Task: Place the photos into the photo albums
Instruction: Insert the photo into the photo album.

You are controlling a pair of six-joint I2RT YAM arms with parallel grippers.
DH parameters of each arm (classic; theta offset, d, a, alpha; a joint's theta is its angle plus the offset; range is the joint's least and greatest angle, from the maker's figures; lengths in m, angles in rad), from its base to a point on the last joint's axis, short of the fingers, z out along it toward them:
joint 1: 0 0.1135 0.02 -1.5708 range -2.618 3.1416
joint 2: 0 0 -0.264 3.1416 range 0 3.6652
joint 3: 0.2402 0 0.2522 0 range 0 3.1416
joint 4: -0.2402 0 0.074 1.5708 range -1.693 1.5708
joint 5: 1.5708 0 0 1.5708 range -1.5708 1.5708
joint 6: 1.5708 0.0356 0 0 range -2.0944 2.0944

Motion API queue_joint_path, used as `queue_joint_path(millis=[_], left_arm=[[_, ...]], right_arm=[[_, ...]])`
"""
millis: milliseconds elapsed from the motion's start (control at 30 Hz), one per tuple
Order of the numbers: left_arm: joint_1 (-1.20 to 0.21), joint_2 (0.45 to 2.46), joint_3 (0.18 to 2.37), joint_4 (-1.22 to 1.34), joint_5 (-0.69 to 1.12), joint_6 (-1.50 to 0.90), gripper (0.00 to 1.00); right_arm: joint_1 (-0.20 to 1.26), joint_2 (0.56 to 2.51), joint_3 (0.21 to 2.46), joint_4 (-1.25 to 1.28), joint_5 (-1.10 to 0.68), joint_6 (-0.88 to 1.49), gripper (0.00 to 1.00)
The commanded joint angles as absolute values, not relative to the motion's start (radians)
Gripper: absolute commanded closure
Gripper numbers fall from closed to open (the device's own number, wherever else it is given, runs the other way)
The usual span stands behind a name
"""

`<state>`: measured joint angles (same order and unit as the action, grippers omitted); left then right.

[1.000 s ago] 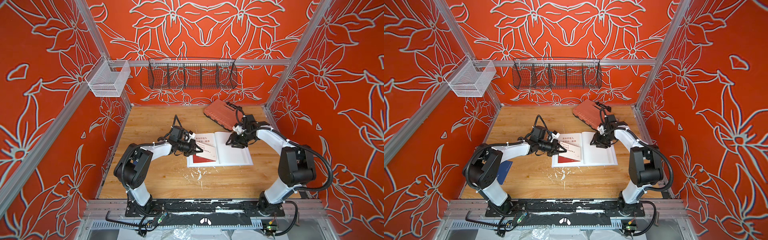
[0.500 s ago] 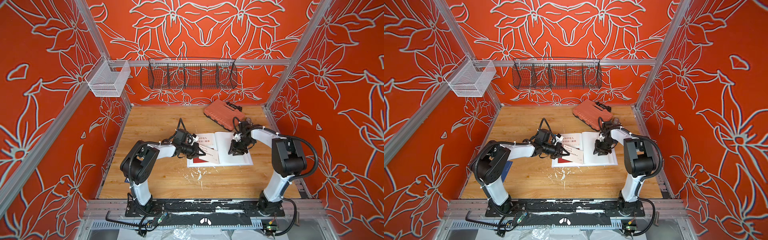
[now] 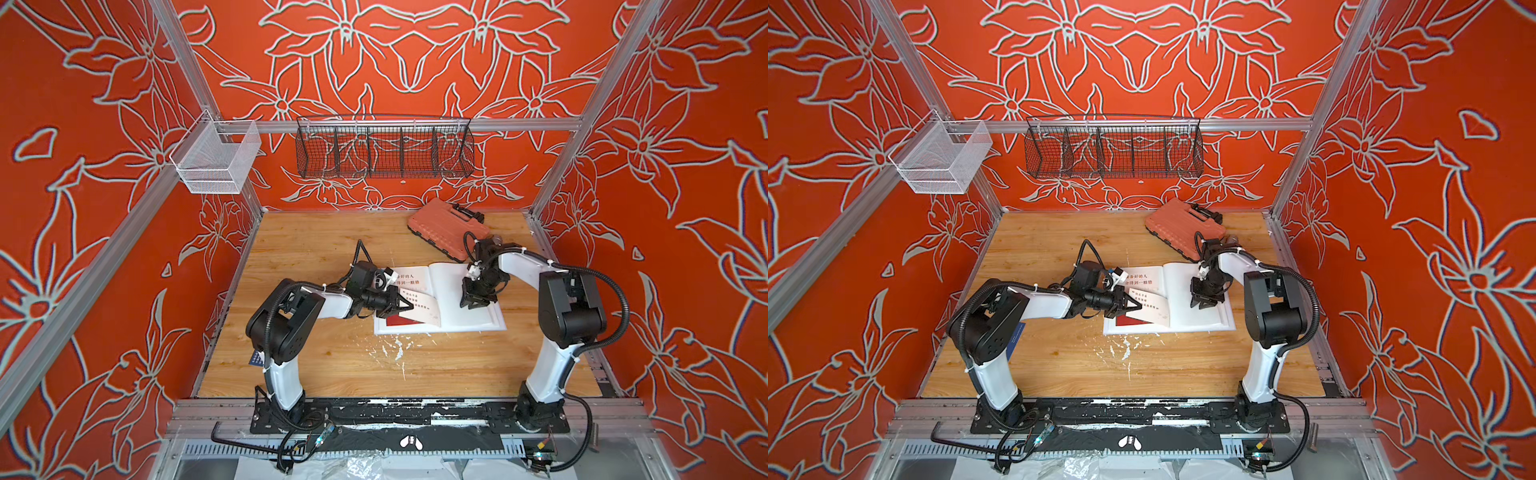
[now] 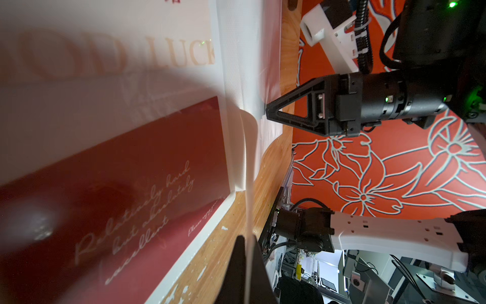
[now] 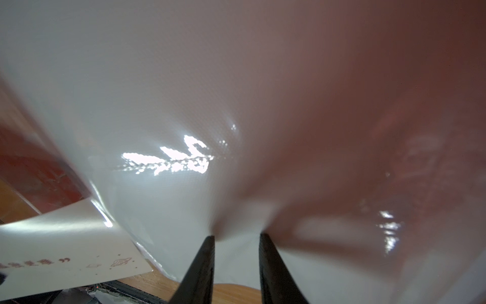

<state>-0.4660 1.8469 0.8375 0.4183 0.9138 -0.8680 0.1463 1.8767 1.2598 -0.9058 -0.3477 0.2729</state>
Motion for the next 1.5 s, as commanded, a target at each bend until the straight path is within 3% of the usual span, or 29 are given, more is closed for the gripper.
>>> queue_joint_path(millis=[0,600,1467], left_arm=[[-0.483,1.868,0.846,0.472,0.913,-0.877,1.00],[-0.487,1.808,0.777,0.352,0.722,-0.800,1.00],[-0.501,1.888,0.756,0.535,0.784,-0.904,1.00]], right_arm=[[0.149,1.902,1.268,-0.932,-0.304,0.265,0.69],[0.149,1.894,1.282,-0.939,-0.331,0.269,0.70],[0.149,1.890,1.264,-0.945,-0.337,0.261,0.71]])
